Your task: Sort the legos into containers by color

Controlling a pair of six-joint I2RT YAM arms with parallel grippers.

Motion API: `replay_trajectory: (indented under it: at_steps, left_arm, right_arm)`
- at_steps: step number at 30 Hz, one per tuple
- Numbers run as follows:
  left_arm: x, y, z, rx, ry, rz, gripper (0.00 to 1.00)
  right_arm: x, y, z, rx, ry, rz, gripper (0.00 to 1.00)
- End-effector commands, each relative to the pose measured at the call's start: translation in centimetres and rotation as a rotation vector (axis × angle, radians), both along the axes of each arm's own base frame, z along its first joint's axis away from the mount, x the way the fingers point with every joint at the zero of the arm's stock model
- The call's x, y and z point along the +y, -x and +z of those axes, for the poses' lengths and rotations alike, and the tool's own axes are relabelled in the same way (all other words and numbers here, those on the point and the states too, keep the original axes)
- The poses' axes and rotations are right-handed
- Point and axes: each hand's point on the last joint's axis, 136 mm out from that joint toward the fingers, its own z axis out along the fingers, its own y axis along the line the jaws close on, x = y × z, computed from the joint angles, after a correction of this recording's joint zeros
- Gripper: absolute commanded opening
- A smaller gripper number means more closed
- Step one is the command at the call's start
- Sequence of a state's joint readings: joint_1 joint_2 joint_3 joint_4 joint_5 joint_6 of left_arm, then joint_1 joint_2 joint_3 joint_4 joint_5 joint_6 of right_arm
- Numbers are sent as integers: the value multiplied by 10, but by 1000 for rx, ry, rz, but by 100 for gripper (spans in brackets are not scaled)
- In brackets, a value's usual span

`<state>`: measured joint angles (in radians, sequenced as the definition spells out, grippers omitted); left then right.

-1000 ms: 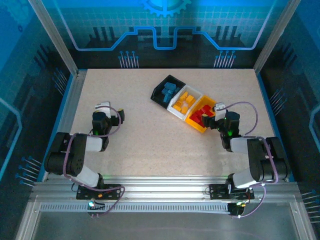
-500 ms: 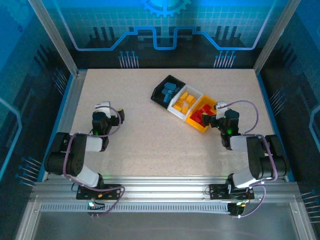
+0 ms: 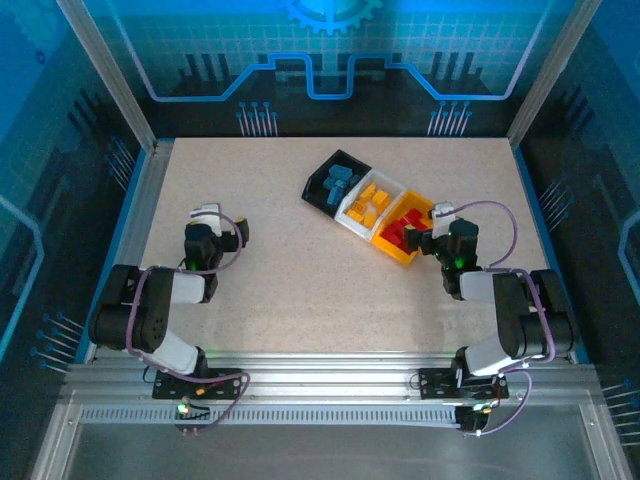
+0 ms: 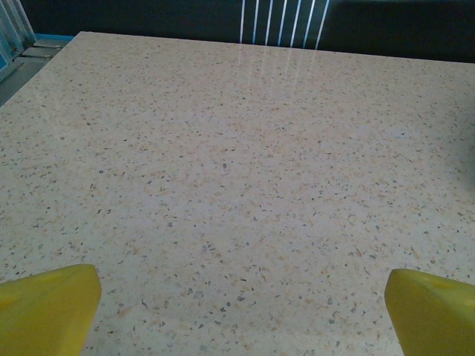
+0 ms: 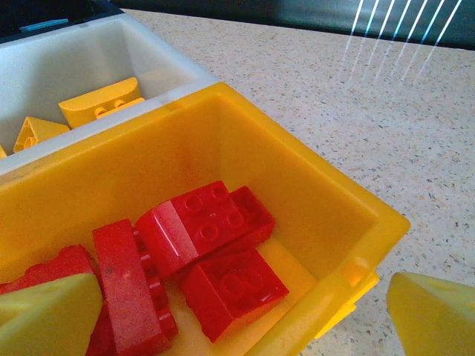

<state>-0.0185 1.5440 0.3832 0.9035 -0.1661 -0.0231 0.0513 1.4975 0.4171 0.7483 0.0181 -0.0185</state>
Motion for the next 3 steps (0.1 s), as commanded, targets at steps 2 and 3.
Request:
replay_trajectory:
  at_steps: [2,3]
  left_arm:
    - [-1,0,2,-16,-2,-15,99]
    - [-1,0,2,-16,-2,-16,99]
  right_arm:
    - [-1,-5,4,-12,1,-14,100]
    - [-1,-5,4,-12,1,-13,100]
